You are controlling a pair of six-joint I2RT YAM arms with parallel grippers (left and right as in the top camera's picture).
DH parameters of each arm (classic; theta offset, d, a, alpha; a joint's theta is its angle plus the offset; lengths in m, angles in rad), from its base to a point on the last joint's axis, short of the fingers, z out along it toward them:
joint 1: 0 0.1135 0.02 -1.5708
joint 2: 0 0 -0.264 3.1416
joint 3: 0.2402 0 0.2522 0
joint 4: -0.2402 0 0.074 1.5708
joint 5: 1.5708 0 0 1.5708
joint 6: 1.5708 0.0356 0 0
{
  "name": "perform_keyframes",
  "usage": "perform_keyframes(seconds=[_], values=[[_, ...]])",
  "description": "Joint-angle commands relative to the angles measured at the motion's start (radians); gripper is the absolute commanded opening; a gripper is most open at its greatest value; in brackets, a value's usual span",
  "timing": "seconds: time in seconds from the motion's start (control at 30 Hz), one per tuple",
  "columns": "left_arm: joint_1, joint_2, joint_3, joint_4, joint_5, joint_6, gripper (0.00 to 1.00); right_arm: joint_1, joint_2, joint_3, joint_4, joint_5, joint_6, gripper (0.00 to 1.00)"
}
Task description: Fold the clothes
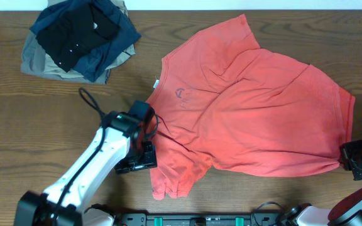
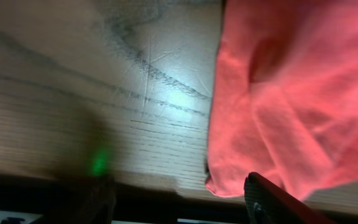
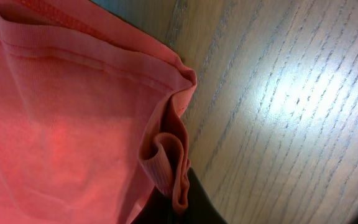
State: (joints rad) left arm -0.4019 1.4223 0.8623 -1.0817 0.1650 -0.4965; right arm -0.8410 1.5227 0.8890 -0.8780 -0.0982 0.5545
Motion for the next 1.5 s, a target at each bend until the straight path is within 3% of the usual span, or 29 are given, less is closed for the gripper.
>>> perform_keyframes(seconds=[0.0,0.3,0.83,1.0,1.07,1.3,1.47], values=[[0.003,0.049,-0.015,0.02,0.012,0.005,0.67,-0.009,-0.014,0.017,0.002,-0.004,-0.014,0.02],[-0.014,0.061,-0.138,0.189,0.124,-0.006,0.68,-0.009,-0.014,0.017,0.005,-0.004,-0.018,0.02],[-0.145,0.061,-0.248,0.317,0.153,-0.12,0.68,-0.009,-0.014,0.017,0.003,-0.004,-0.021,0.02],[-0.173,0.061,-0.269,0.351,0.164,-0.138,0.31,-0.009,-0.014,0.017,0.003,-0.004,-0.021,0.03],[-0.173,0.061,-0.269,0.351,0.164,-0.137,0.06,-0.009,-0.014,0.017,0.002,-0.004,-0.021,0.03],[-0.172,0.034,-0.259,0.352,0.156,-0.137,0.06,-0.009,-0.014,0.017,-0.004,-0.004,-0.021,0.02],[-0.171,-0.119,-0.196,0.27,0.087,-0.137,0.06,-0.009,-0.014,0.017,-0.013,-0.004,-0.032,0.02]])
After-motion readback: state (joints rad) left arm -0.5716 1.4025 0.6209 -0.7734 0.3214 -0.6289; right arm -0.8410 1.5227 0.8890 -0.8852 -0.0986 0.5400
